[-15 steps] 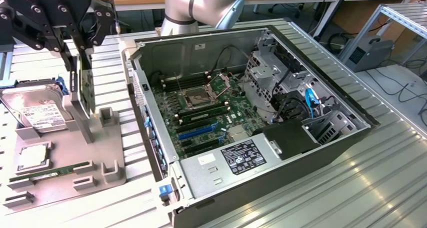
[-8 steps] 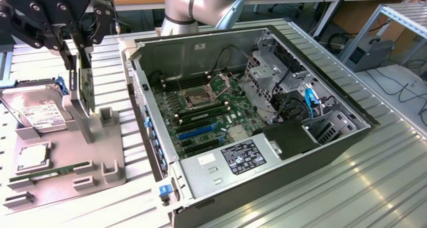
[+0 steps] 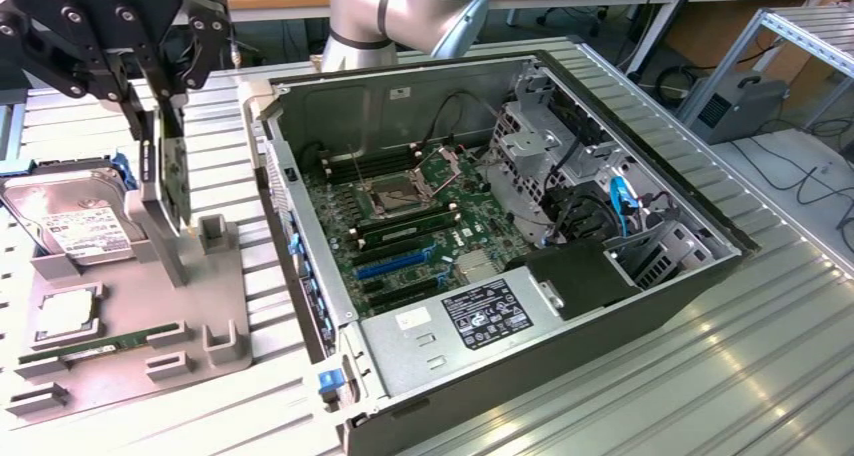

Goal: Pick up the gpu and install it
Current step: 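Pick up the gpu and move the gpu toward the slot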

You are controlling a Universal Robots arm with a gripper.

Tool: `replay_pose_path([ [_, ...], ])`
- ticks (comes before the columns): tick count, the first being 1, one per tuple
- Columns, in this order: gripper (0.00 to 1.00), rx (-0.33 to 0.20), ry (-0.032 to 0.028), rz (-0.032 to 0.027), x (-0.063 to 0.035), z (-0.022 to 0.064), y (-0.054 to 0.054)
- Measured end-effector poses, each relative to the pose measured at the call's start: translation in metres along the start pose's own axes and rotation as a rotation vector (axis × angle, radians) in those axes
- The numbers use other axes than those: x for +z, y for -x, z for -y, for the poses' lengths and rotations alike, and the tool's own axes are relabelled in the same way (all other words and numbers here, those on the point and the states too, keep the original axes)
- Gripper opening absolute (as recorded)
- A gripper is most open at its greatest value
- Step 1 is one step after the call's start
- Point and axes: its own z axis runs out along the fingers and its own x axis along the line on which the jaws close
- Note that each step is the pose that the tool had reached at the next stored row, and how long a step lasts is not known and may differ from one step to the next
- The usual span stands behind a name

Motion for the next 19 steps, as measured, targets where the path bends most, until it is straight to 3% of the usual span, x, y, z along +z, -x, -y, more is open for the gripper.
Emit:
replay_pose_path([
  [19, 0.27, 0.0, -0.0057, 0.0007, 0.0, 0.0041, 0.0064],
])
